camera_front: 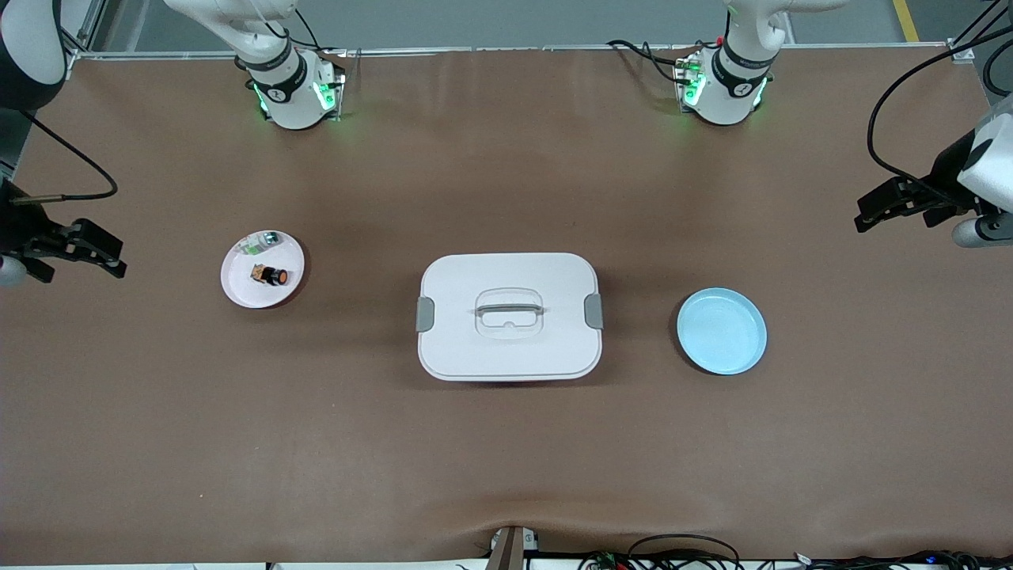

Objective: Transfer orange switch to right arm and place
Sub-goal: 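Open the right gripper and lift it away from the plate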

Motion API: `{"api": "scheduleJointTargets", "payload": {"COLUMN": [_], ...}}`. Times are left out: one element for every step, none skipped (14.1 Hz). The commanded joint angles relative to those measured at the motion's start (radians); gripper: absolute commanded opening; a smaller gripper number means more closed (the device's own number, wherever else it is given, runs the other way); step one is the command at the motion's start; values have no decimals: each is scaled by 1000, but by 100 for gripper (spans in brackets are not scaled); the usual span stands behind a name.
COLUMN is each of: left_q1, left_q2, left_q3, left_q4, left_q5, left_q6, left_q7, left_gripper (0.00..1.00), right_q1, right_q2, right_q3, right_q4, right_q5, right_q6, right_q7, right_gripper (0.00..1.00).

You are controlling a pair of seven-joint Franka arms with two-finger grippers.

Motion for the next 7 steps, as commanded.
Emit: {"api": "scheduleJointTargets", "payload": {"left_q1": [3, 3, 3, 3, 3, 3, 3], "left_q2": [12, 12, 12, 12, 14, 21, 23], "left_q3": [-4, -3, -3, -3, -3, -3, -3], "left_q4": [29, 28, 28, 26, 25, 26, 26], "left_q5": [8, 8, 8, 10, 10, 10, 10], "left_q6": [-23, -23, -26, -28, -28, -28, -28], "left_q7": [2, 0, -1, -1, -1, -1, -1], "left_gripper": [100, 100, 100, 100, 100, 100, 100], "right_q1": [-39, -42, -40, -39, -39, -42, -43], "right_q2": [22, 28, 31, 33, 41, 48, 48], "right_q3": [10, 10, 10, 12, 10, 10, 10], "right_q4": [78, 87, 90, 101, 115, 128, 139], "right_q5": [-21, -14, -4, 8, 14, 20, 25], "right_q6": [-47, -53, -70, -91, -102, -119, -145], "right_q7": [19, 19, 20, 23, 28, 27, 28], "right_gripper": [100, 100, 100, 100, 100, 100, 100]}}
